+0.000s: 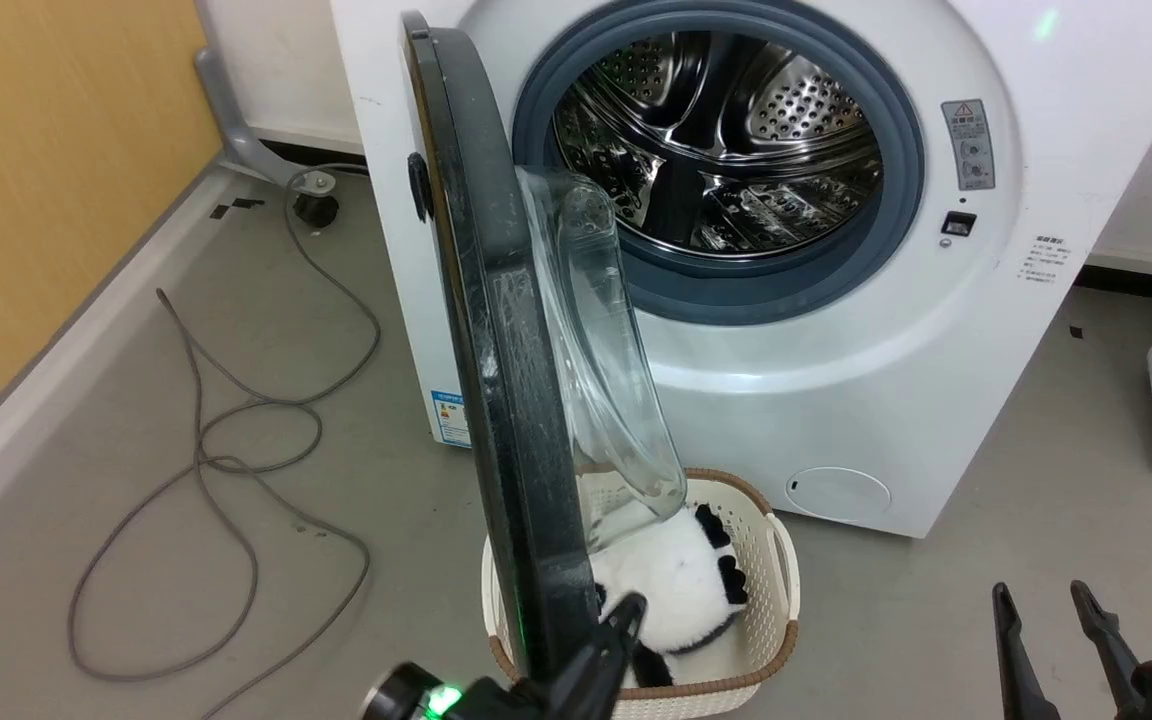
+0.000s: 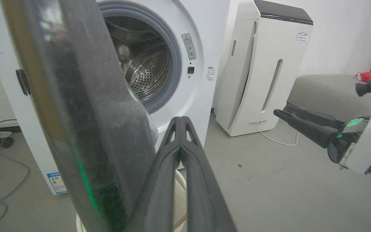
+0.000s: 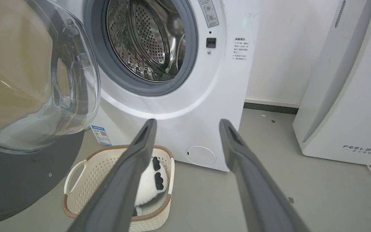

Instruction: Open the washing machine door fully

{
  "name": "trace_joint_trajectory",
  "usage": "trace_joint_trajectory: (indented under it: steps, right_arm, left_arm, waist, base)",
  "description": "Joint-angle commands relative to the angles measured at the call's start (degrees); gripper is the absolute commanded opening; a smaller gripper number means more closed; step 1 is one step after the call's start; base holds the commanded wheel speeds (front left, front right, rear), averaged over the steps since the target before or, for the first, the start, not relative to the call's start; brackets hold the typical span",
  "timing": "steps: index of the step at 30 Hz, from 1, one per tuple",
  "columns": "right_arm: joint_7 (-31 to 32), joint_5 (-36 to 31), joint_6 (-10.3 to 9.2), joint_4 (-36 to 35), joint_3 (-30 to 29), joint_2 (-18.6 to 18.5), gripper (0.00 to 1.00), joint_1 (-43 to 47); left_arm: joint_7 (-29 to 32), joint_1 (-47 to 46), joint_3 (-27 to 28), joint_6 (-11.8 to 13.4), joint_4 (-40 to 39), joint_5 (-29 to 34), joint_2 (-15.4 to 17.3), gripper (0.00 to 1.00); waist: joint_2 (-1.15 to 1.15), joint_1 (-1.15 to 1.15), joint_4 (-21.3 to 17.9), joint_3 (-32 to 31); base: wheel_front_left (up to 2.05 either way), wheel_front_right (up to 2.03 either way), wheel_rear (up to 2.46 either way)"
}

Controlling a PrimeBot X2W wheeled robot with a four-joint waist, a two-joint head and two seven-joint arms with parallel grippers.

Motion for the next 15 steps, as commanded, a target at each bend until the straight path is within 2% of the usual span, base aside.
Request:
trace_joint_trajectory:
  steps: [1,15]
  right_arm:
    - [-0.3,-0.1,-0.04,0.2,-0.1,0.2,1.00,-0.8]
    - [-0.3,-0.2,-0.04,0.7,0.9,0.2,1.00,-0.5]
  left_arm:
    - [0.5,0.7,-0.5,-0.3,0.6,-0.4,0.1,0.00]
    - [0.6,0.0,1.0,1.5,6.5,-2.0,0.6,0.00]
  waist:
    - [0.00,0.00,0.1,0.0]
    - [0.00,0.00,1.0,-0.2]
  base:
    - [0.00,0.00,0.00]
    - [0.00,0.00,0.00]
